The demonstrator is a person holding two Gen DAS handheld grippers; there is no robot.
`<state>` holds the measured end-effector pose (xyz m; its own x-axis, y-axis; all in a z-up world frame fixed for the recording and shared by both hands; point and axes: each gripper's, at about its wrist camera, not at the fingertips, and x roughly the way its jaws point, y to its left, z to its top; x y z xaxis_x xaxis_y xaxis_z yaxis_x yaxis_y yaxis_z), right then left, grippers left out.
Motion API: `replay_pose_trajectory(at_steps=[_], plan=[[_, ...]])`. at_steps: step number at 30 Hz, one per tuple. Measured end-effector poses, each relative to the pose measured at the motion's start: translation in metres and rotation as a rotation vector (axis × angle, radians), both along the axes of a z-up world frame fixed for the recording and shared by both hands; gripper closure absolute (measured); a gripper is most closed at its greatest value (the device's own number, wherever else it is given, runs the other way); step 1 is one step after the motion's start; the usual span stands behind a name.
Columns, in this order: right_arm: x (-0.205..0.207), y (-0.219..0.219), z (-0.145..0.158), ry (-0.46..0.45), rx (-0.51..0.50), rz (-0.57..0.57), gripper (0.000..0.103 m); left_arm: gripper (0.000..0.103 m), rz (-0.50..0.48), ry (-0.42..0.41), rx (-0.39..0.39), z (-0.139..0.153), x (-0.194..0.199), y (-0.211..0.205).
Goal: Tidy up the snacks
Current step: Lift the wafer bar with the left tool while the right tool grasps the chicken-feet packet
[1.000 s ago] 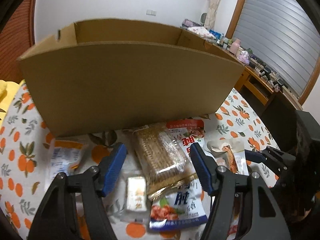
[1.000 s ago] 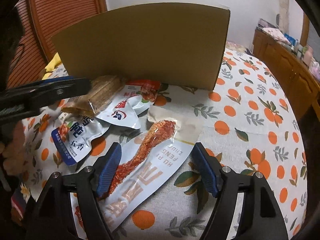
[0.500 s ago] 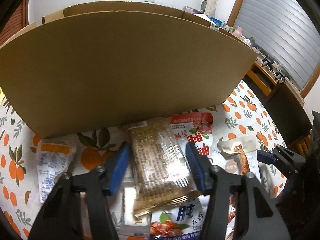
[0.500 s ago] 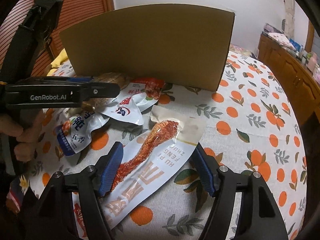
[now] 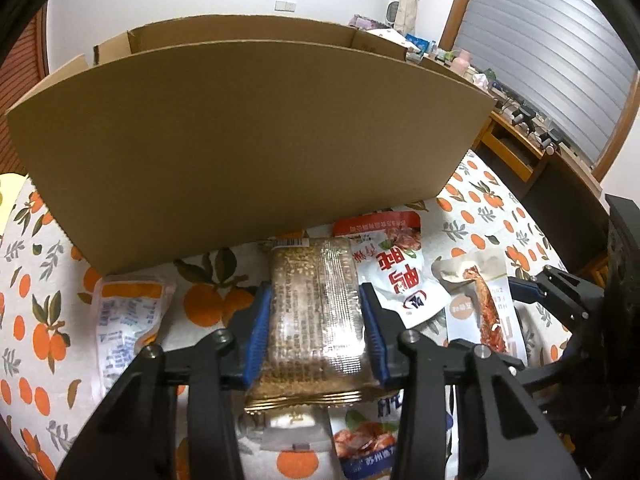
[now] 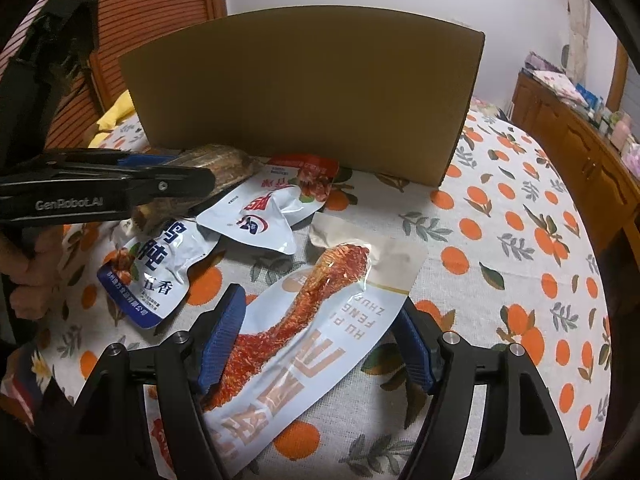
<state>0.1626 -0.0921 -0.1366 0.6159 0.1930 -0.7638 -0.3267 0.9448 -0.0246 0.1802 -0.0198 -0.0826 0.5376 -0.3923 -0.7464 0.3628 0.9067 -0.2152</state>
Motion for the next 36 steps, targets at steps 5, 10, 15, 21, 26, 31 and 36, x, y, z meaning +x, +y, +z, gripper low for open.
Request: replay_pose_trajectory(at_steps=[5, 10, 15, 21, 26, 31, 36], plan=[[0.000, 0.001, 0.001, 0.002, -0.001, 0.003, 0.031, 0.063, 0.012, -0.017, -0.010, 0.004, -0.009, 0.006], [0.000, 0.001, 0.001, 0.002, 0.002, 0.003, 0.032, 0.063, 0.022, -0.047, -0.019, 0.012, -0.018, 0.012], [0.003, 0.001, 0.001, 0.003, -0.002, 0.006, 0.041, 0.063, 0.026, -0.068, -0.027, 0.018, -0.027, 0.016], [0.006, -0.012, 0.008, 0.016, 0.063, -0.008, 0.066, 0.063, 0.032, -0.083, -0.031, 0.020, -0.034, 0.022], [0.008, -0.018, 0.009, 0.031, 0.111, -0.010, 0.072, 0.063, 0.032, -0.084, -0.039, 0.021, -0.036, 0.024], [0.008, -0.018, 0.011, 0.031, 0.126, -0.009, 0.073, 0.063, 0.034, -0.083, -0.042, 0.020, -0.039, 0.027], [0.006, -0.020, 0.015, 0.009, 0.115, -0.009, 0.074, 0.063, 0.032, -0.084, -0.047, 0.021, -0.041, 0.028]])
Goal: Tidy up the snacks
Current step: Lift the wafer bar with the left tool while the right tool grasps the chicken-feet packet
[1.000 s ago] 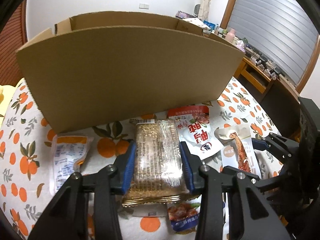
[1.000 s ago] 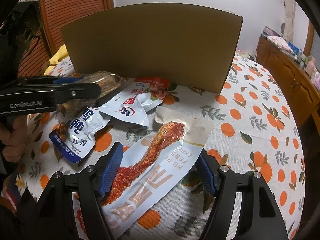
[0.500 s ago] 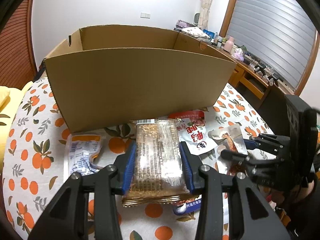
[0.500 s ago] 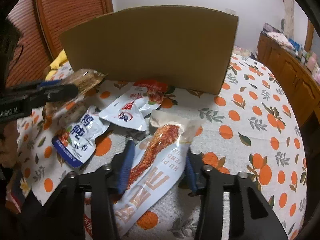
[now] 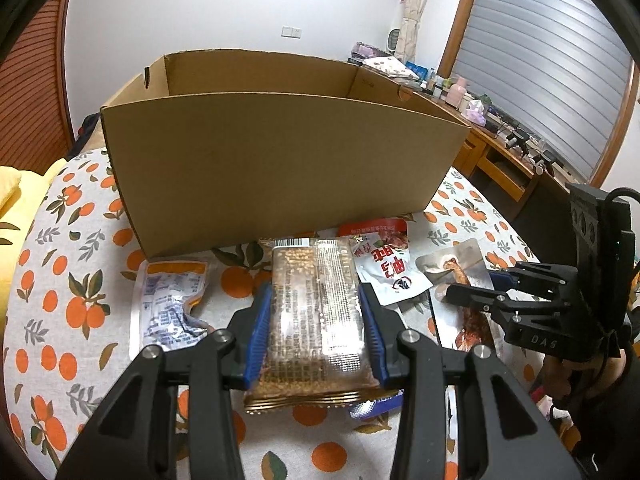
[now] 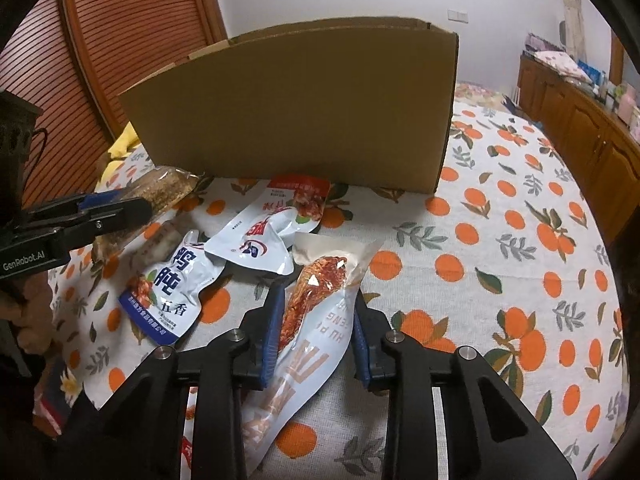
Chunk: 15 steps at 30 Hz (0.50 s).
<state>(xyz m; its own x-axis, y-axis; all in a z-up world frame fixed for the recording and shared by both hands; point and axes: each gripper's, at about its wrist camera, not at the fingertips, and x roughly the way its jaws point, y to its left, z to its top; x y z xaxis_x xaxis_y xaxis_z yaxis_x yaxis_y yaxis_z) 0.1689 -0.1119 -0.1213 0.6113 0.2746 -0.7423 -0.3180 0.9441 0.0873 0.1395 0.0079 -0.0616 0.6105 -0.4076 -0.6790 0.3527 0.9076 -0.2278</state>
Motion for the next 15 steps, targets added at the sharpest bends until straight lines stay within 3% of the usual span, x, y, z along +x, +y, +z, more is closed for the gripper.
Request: replay_pose_trajectory(at_steps=[15], plan=[[-0.006, -0.007, 0.025, -0.087, 0.010, 0.007, 0.079, 0.063, -0.028, -0.040, -0.007, 0.017, -0.006, -0.010]])
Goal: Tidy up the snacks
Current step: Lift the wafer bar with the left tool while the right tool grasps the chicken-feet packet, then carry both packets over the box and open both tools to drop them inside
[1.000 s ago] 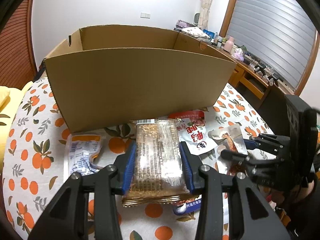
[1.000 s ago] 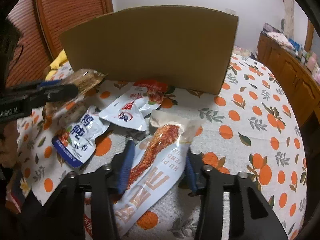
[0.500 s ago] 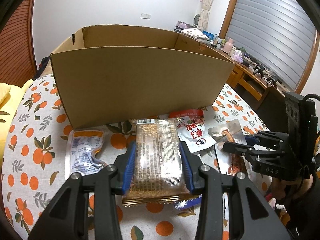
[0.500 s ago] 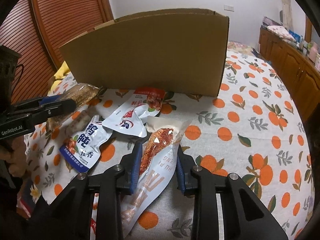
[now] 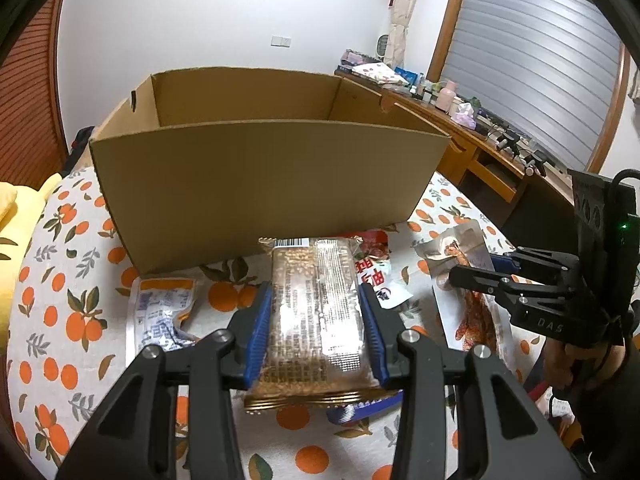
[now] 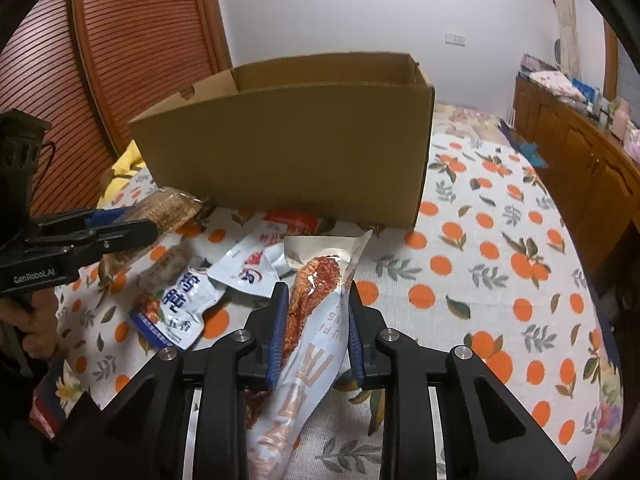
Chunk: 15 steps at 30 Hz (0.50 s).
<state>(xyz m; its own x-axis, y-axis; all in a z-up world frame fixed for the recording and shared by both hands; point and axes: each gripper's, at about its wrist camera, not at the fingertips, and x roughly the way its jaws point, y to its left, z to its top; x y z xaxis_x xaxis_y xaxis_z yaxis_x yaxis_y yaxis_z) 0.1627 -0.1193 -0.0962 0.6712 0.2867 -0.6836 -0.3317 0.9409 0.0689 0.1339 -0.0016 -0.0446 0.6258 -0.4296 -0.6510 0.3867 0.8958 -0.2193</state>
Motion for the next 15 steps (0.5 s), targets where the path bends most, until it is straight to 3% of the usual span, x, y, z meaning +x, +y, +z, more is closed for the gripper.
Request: replay_pose_trajectory(at_steps=[15], plan=[[-0.006, 0.005, 0.030, -0.100, -0.019, 0.019, 0.081, 0.063, -0.013, -0.065, -0.012, 0.027, -0.003, -0.001]])
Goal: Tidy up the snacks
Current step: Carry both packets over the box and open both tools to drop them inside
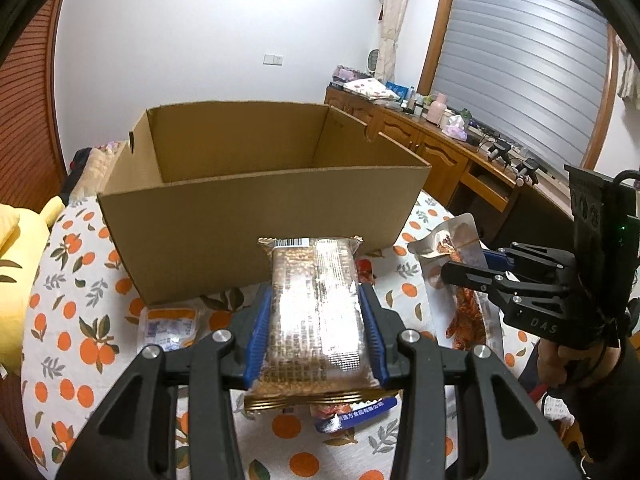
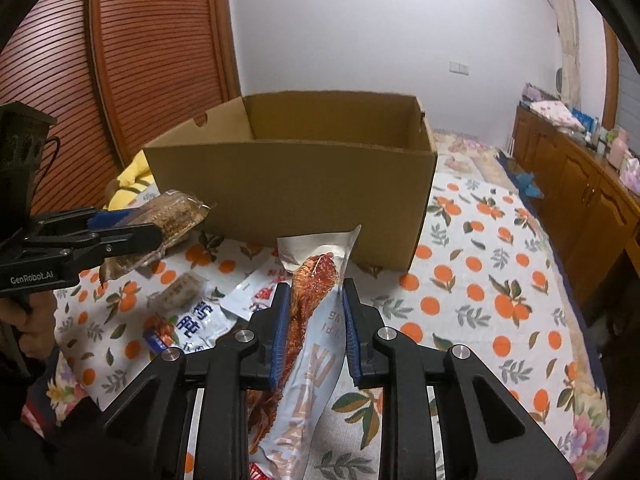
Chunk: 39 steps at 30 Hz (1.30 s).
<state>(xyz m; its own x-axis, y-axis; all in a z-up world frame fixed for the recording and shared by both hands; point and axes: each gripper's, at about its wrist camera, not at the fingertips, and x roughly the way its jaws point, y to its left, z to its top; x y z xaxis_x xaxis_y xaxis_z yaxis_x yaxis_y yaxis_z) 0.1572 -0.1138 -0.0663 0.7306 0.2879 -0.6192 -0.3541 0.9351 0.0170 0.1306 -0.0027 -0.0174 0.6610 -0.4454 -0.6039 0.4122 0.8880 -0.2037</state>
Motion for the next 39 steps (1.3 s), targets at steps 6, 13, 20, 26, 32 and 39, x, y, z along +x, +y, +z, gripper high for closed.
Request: replay_pose_trajectory(at_steps=[6, 13, 20, 26, 32, 39], plan=[[-0.001, -0.001, 0.021, -0.052, -0.005, 0.006, 0.081, 0.063, -0.003, -0.034, 0.009, 0.017, 0.001, 0.000], [0.009, 0.006, 0.061, -0.138, -0.029, 0.017, 0.081, 0.063, -0.005, -0.088, 0.031, 0.042, 0.013, 0.000], [0.030, 0.020, 0.100, -0.203, -0.031, 0.042, 0.081, 0.063, -0.002, -0.130, 0.069, 0.063, 0.029, 0.001], [0.050, 0.032, 0.120, -0.235, -0.028, 0.046, 0.081, 0.063, 0.006, -0.145, 0.092, 0.073, 0.041, 0.003], [0.081, 0.038, 0.129, -0.217, -0.004, 0.042, 0.081, 0.063, 0.015, -0.132, 0.086, 0.076, 0.058, 0.008], [0.118, 0.030, 0.131, -0.181, 0.072, 0.012, 0.081, 0.063, 0.050, -0.102, 0.104, 0.064, 0.081, 0.014]])
